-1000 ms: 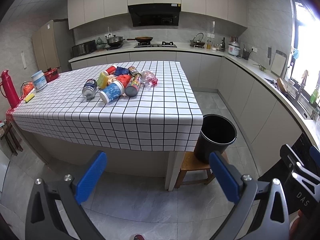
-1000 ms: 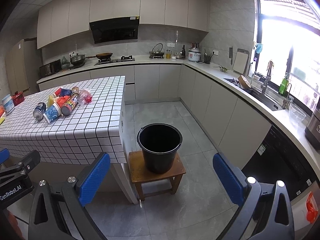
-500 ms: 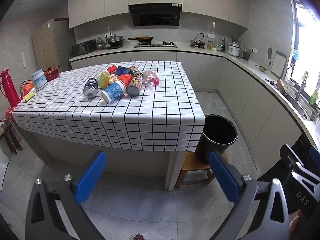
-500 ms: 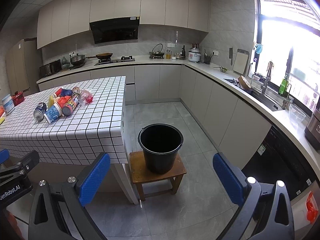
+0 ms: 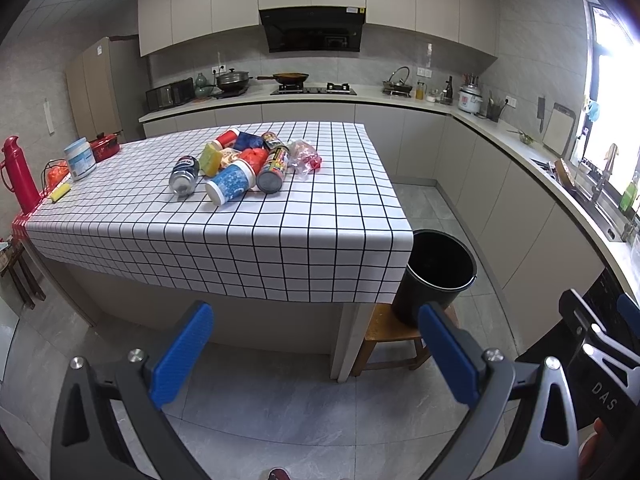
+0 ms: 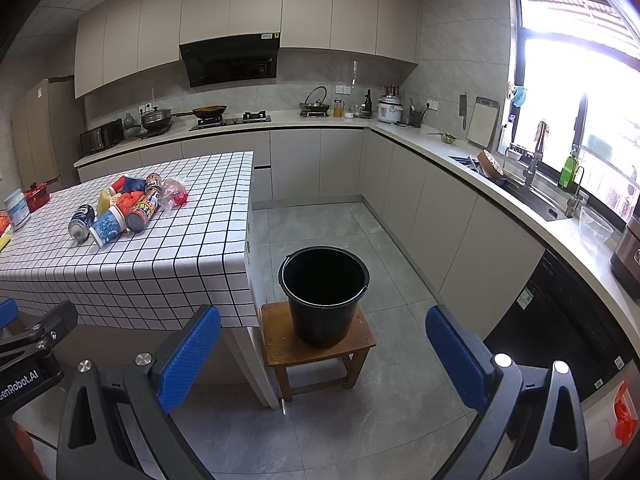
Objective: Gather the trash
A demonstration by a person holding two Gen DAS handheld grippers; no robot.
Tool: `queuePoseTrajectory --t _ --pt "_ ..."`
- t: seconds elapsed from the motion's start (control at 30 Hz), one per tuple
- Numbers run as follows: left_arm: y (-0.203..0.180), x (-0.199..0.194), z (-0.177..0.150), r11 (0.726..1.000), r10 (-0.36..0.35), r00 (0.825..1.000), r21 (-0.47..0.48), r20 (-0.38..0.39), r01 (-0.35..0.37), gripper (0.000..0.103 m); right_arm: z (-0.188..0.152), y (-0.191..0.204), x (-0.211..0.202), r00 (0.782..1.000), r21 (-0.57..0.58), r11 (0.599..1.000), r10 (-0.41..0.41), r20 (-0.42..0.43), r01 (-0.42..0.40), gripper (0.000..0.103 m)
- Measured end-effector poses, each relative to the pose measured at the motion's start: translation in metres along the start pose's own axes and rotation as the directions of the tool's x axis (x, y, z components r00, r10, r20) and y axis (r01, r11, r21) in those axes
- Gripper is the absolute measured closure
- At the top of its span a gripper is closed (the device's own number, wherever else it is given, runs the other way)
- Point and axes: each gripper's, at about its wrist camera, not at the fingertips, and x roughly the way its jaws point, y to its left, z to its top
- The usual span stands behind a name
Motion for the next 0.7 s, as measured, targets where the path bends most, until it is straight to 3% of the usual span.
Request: queuePoseTrajectory --t 0.7 --pt "0.0056 -0.0014 0.0006 1.0 0.003 1.0 -0.005 0.002 -0.003 0.0 -0.0017 0.001 -0.0032 1.0 0.01 1.0 0.009 0.002 -0.009 0.0"
